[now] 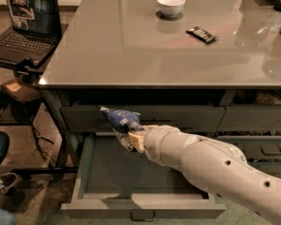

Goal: Place blue chip bag into middle drawer

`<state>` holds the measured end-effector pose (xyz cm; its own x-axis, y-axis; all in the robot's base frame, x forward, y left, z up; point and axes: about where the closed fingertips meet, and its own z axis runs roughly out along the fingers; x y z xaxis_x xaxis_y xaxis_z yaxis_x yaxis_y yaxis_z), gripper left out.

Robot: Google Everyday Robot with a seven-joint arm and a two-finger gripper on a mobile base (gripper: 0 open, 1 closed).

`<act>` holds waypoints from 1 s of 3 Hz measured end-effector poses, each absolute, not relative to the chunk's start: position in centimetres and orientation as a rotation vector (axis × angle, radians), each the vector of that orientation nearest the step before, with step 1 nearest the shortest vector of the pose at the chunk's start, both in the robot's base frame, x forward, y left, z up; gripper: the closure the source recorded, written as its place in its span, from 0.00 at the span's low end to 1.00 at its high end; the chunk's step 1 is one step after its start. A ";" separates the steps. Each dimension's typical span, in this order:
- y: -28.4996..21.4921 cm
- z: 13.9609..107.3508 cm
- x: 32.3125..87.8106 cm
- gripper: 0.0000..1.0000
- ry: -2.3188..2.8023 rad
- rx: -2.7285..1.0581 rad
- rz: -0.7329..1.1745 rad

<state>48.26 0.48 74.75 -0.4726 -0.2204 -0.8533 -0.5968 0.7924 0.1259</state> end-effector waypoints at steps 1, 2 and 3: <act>0.5 74.8 48.3 1.00 2.057 -0.607 0.515; -1.0 71.9 48.2 1.00 2.108 -0.560 0.496; -4.4 65.9 47.2 1.00 2.209 -0.400 0.466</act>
Offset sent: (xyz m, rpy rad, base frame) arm 0.0234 -0.0493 -0.1894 -0.0657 0.2534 -0.2773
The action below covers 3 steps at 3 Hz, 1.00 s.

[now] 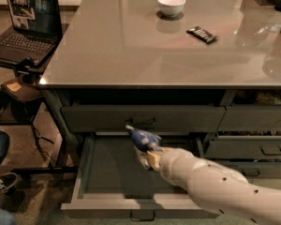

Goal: Place blue chip bag into middle drawer

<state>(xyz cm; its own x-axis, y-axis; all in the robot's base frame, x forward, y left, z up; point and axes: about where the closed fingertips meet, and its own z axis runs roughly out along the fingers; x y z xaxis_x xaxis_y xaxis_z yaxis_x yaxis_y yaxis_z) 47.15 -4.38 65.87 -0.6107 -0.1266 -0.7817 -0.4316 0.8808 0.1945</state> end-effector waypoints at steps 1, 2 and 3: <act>-6.7 63.6 46.7 1.00 2.247 -0.308 0.429; -6.7 63.6 46.7 1.00 2.247 -0.308 0.429; -6.4 59.5 46.3 1.00 2.297 -0.293 0.421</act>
Offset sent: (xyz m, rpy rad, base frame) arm -0.0047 -0.0215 -0.0237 -0.0031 0.0324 -0.0736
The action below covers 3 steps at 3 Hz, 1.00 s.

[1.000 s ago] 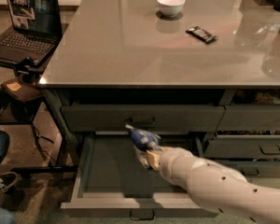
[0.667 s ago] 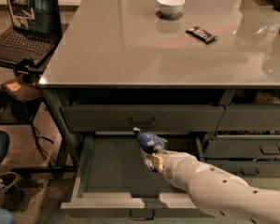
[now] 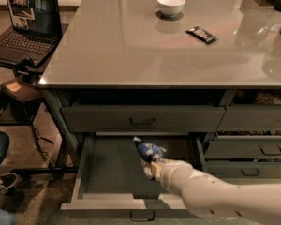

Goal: Place blue chip bag into middle drawer

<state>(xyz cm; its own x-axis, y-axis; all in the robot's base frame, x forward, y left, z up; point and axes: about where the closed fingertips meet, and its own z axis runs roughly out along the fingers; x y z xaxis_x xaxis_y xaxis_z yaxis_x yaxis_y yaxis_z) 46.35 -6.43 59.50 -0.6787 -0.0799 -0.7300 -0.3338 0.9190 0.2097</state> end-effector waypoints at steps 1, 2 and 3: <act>-5.1 50.4 45.1 1.00 2.413 -0.309 0.381; -2.8 44.2 46.3 1.00 2.435 -0.355 0.331; -2.8 40.7 44.4 1.00 2.495 -0.342 0.340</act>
Offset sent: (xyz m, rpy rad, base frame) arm -0.0089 0.0613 -0.2817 -0.1688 0.2220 0.0303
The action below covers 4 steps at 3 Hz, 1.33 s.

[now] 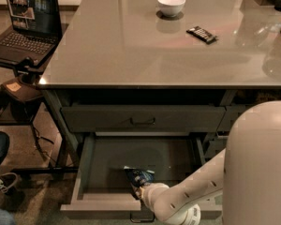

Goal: Place blue chip bag into middle drawer

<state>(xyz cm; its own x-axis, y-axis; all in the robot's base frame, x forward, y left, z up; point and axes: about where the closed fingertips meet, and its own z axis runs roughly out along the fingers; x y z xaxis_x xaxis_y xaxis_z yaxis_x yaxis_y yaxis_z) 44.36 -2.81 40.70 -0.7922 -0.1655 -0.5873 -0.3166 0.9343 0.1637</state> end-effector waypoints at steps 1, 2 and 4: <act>-2.8 40.7 44.3 0.81 2.497 -0.343 0.341; -2.8 40.7 44.3 0.58 2.497 -0.343 0.341; -2.8 40.7 44.3 0.12 2.497 -0.343 0.341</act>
Offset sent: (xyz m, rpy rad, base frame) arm -0.0003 0.0002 -0.0001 0.0003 0.0015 0.0009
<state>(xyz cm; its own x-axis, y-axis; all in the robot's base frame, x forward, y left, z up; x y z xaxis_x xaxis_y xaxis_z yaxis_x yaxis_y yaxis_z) 44.33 -2.79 40.69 -0.7930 -0.1661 -0.5862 -0.3173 0.9339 0.1646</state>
